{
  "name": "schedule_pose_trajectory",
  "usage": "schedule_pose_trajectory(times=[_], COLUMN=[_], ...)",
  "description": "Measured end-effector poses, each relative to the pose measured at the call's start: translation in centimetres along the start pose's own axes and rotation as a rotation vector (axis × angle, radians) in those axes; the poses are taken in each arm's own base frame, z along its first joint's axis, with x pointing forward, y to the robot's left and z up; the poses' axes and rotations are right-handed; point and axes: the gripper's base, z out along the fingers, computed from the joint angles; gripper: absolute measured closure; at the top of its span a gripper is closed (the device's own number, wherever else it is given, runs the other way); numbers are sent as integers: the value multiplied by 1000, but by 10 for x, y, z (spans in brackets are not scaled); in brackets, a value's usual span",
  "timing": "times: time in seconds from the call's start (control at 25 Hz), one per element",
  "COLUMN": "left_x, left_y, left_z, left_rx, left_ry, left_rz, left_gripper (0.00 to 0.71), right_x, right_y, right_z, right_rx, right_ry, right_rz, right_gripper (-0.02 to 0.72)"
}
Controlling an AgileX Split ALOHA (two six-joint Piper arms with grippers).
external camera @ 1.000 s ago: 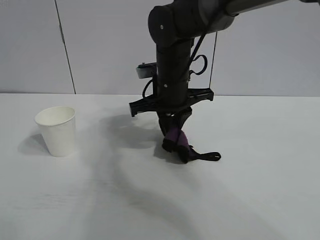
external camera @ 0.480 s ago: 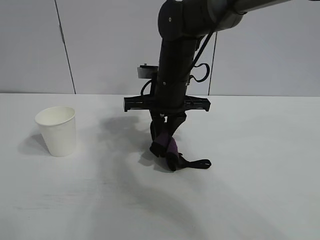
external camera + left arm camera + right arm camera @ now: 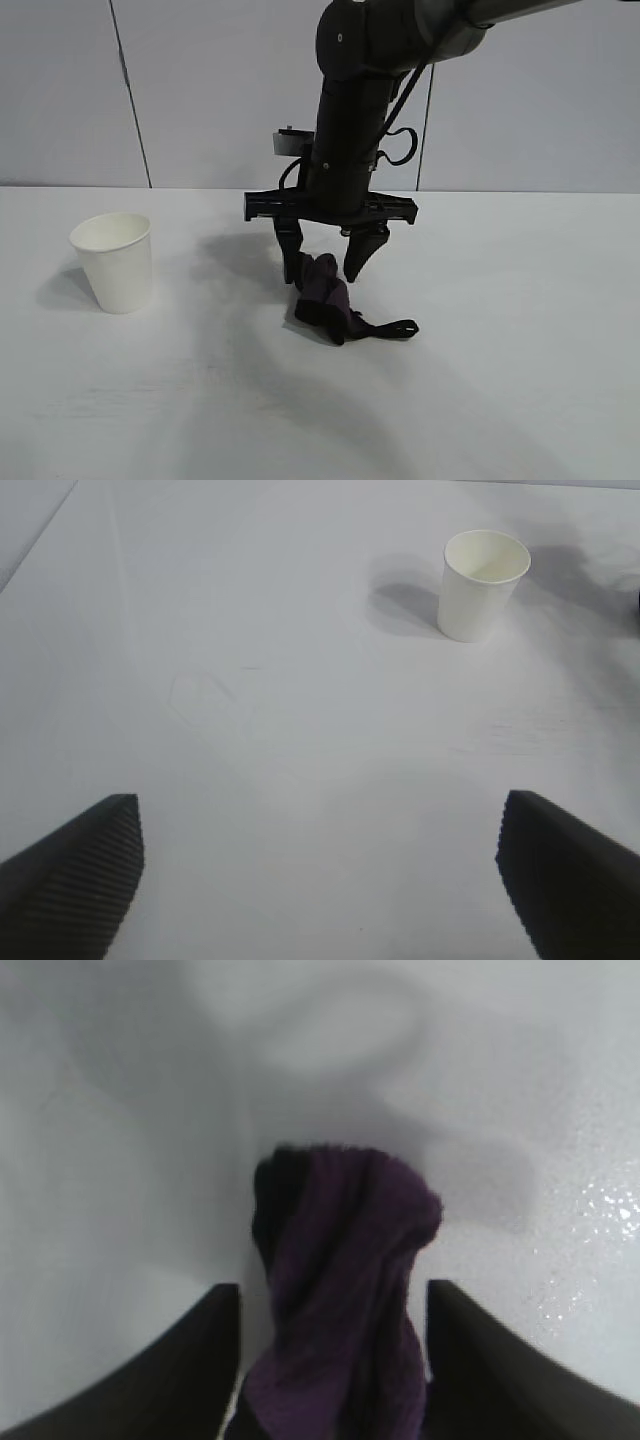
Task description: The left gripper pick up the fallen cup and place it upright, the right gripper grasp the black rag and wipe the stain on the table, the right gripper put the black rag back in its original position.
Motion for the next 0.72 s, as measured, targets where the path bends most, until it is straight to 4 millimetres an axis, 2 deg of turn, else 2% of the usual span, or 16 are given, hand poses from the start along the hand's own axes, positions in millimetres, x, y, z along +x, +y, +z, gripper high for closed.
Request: schedule_pose_trajectory(times=[0.24,0.36,0.48,0.72], left_x=[0,0,0,0], left_y=[0,0,0,0], left_z=[0,0,0,0], left_rx=[0,0,0,0], left_ry=[0,0,0,0], left_rz=[0,0,0,0], left_gripper=[20,20,20,20], right_x=[1,0,-1,8], right_y=[1,2,4,10], right_z=[-1,-13,-44,-145], right_rx=[-5,-12,-28,-72], right_ry=[11,-6,-58,-229], right_rz=[4,1,-13,-50], right_gripper=[123,123,123,123])
